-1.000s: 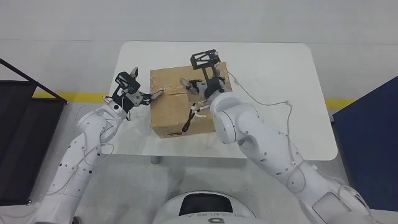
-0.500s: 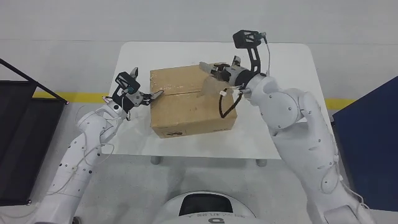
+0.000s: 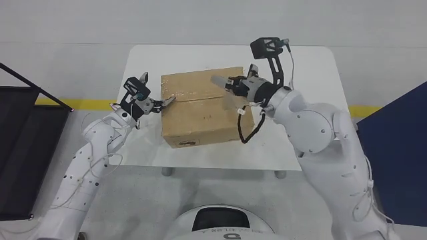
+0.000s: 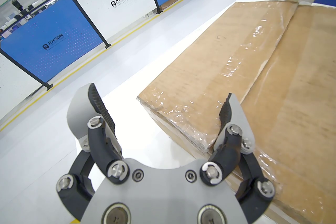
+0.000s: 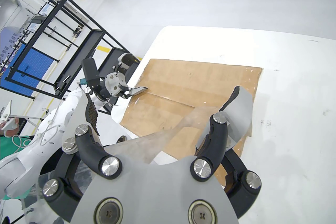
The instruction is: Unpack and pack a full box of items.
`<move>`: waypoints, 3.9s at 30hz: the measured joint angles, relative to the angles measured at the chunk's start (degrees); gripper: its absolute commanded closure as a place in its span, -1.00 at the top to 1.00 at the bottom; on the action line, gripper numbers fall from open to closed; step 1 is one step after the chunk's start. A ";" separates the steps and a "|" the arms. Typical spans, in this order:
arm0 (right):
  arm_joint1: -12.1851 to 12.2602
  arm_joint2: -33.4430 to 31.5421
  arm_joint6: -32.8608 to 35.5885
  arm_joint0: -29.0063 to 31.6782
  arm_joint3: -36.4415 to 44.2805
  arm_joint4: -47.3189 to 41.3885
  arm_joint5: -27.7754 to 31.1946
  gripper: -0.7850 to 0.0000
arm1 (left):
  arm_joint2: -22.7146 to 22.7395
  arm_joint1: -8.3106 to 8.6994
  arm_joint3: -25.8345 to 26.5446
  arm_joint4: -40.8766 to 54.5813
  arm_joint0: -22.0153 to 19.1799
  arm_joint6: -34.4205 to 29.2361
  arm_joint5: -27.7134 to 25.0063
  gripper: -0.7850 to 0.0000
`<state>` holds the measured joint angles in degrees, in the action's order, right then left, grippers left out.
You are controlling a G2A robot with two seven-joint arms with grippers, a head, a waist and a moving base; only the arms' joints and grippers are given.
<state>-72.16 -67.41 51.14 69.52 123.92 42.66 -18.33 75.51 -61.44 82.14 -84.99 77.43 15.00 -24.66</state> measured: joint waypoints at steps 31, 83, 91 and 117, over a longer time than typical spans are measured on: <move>2.57 -14.97 10.25 7.45 -9.04 -5.25 17.61 1.00 | 0.00 -0.02 0.33 -0.27 0.12 -0.43 0.56 1.00; 1.98 -8.35 -1.19 -0.26 -32.19 -36.55 20.07 1.00 | -1.09 -0.67 4.04 -5.34 2.16 -3.89 5.55 1.00; 2.42 -10.30 -1.60 0.79 -32.78 -40.93 21.07 1.00 | -0.75 -0.75 4.31 -4.58 1.71 -4.96 4.91 1.00; 2.07 -5.76 1.03 -4.84 -45.07 -51.29 20.81 1.00 | 0.04 -0.89 5.47 -4.72 1.04 -6.08 5.12 1.00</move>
<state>-70.10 -73.17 52.16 64.68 78.85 -8.63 2.48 75.55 -62.34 87.61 -89.71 78.47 8.91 -19.54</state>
